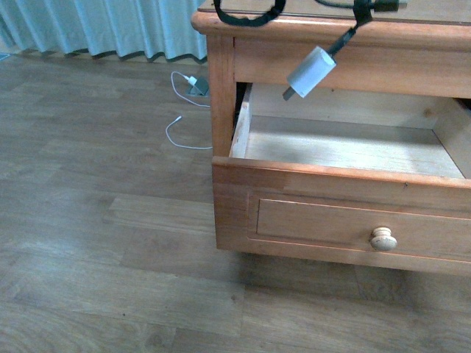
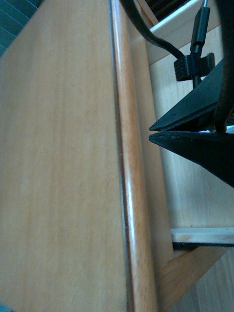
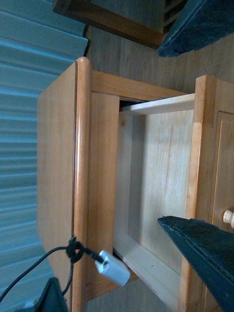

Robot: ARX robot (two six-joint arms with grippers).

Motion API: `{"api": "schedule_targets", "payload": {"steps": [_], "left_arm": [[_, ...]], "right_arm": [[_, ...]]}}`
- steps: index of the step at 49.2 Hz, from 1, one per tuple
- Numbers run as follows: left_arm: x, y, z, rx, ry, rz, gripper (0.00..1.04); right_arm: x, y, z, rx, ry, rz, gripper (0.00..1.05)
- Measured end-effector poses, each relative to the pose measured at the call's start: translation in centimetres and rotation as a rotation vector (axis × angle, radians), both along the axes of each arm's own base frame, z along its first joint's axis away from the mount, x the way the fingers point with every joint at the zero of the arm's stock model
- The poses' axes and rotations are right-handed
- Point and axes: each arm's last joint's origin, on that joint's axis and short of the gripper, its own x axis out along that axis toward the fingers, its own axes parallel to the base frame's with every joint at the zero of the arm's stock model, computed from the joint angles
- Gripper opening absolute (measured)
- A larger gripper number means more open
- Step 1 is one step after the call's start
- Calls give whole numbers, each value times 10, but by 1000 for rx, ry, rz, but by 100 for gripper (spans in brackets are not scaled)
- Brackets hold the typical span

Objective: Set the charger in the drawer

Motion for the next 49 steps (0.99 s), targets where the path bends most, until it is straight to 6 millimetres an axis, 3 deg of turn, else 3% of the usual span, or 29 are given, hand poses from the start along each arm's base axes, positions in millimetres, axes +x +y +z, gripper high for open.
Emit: {"api": "schedule_targets", "payload": {"steps": [8, 13, 21, 36, 44, 49], "left_arm": [[12, -28, -32, 31, 83, -30, 4], [15, -42, -47, 72, 157, -46, 24], [12, -44, -57, 81, 229, -34, 49], [9, -30, -52, 52, 225, 0, 98], [-3, -10, -30, 36, 163, 32, 99], [-15, 12, -9, 28, 100, 65, 99]], "right_arm": [[0, 0, 0, 0, 0, 0, 97], [0, 0, 0, 0, 0, 0, 97], [0, 0, 0, 0, 0, 0, 97], [0, 0, 0, 0, 0, 0, 97], [0, 0, 0, 0, 0, 0, 97], [0, 0, 0, 0, 0, 0, 97]]}}
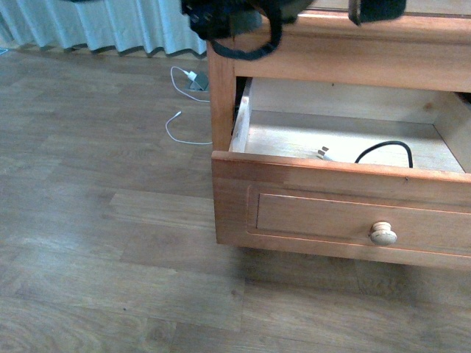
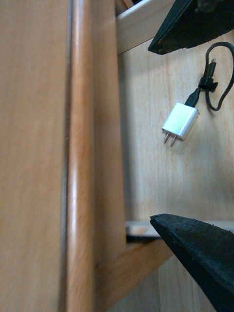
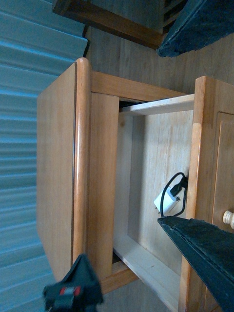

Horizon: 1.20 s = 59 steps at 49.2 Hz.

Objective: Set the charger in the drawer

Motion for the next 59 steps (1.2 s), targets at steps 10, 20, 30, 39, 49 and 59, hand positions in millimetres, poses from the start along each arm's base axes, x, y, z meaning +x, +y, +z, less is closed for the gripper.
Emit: {"api": "schedule_targets", "payload": {"steps": [10, 20, 30, 39, 49, 59], "left_arm": [[-45, 73, 42, -3, -118, 93, 99], [-137, 156, 64, -2, -222, 241, 99], [-204, 199, 44, 23, -233, 349, 99], [-255, 225, 10, 16, -208, 435, 99], [-261, 229, -1, 43, -192, 477, 99], [-262, 234, -15, 86, -353, 302, 71]], "right_arm": [[0, 0, 0, 0, 0, 0, 97], [0, 0, 0, 0, 0, 0, 97], [0, 0, 0, 0, 0, 0, 97], [0, 0, 0, 0, 0, 0, 97], [0, 0, 0, 0, 0, 0, 97], [0, 0, 0, 0, 0, 0, 97]]}}
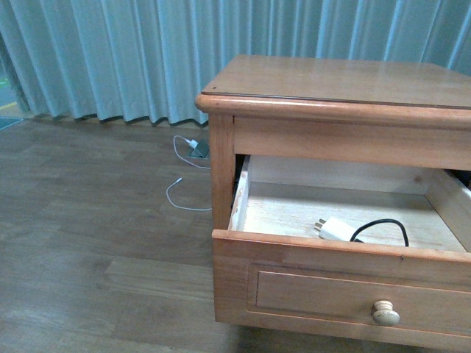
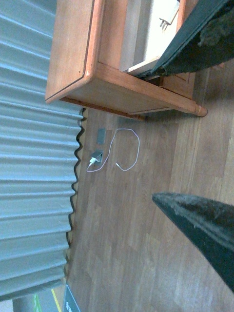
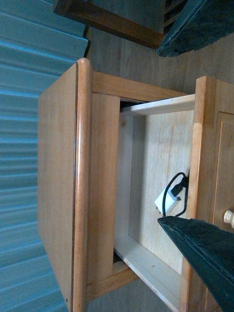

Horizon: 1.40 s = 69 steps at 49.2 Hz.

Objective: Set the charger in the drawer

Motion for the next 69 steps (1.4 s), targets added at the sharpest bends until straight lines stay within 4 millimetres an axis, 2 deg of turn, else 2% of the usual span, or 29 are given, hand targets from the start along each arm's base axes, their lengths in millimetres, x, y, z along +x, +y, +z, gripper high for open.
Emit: {"api": "schedule_targets", "payload": {"steps": [10, 13, 18, 47, 62, 65, 69], "left_arm": [[1, 0, -21, 31, 14, -10, 37], [1, 0, -27, 35, 11, -9, 21], [1, 0, -34, 38, 10, -9, 4], [0, 0, -61, 42, 4, -8, 4], [0, 0, -61, 42, 0, -7, 4], [0, 0, -61, 42, 0, -7, 6], [0, 0, -61, 42, -1, -7, 22]], "right_arm": [[0, 0, 0, 0, 0, 0, 97], [0, 0, 0, 0, 0, 0, 97], [0, 0, 0, 0, 0, 0, 97], [0, 0, 0, 0, 0, 0, 97], [0, 0, 0, 0, 0, 0, 97], [2, 1, -1, -32, 128, -30, 97], [7, 2, -4, -62, 387, 4, 97]]}}
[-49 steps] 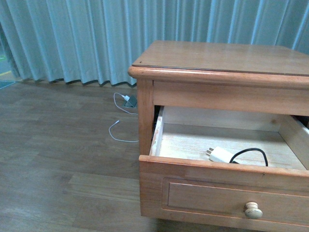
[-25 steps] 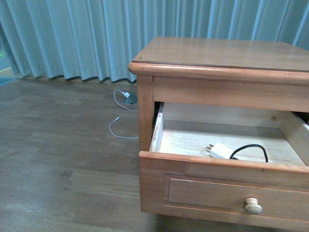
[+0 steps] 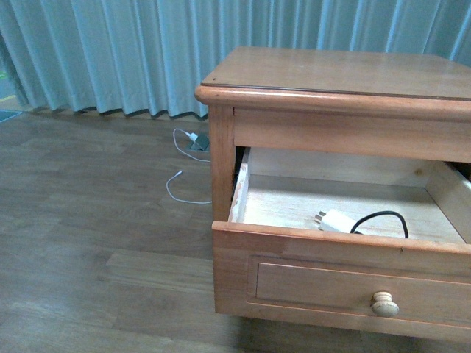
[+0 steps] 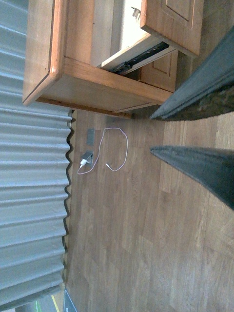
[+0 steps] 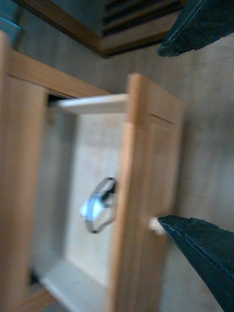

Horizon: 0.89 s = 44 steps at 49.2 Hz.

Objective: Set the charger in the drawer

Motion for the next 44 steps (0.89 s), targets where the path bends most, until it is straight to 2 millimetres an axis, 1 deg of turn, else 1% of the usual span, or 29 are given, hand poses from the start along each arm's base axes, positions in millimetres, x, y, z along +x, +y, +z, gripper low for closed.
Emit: {"api": "schedule_targets", "payload": {"steps": [2, 3, 4, 7, 12, 13, 18, 19, 22, 26, 30, 35, 42, 44], "left_arm": [[0, 0, 0, 0, 0, 0, 30], [0, 0, 0, 0, 0, 0, 35], [0, 0, 0, 0, 0, 0, 37], [0, 0, 0, 0, 0, 0, 47], [0, 0, 0, 0, 0, 0, 65], [0, 0, 0, 0, 0, 0, 67], [0, 0, 0, 0, 0, 0, 85], [0, 0, 0, 0, 0, 0, 87], [0, 0, 0, 0, -1, 0, 100], [0, 0, 0, 2, -1, 0, 98], [0, 0, 0, 2, 0, 0, 99], [0, 0, 0, 2, -1, 0, 99], [0, 0, 0, 2, -1, 0, 99], [0, 0, 0, 2, -1, 0, 99]], "right_arm": [[2, 1, -5, -6, 106, 30, 97], [5, 1, -10, -2, 169, 50, 97], [6, 1, -11, -3, 186, 58, 97], [14, 1, -16, -7, 261, 97, 97], [35, 1, -16, -1, 319, 135, 97], [38, 2, -16, 1, 322, 138, 97], [62, 5, -19, 22, 366, 168, 97], [64, 6, -19, 24, 370, 171, 97], [80, 11, -26, 42, 405, 187, 97], [99, 18, -32, 44, 416, 193, 97], [118, 25, -37, 31, 408, 174, 97], [136, 33, -43, 5, 398, 145, 97], [165, 39, -47, 1, 340, 103, 97], [177, 40, -49, 7, 312, 79, 97]]}}
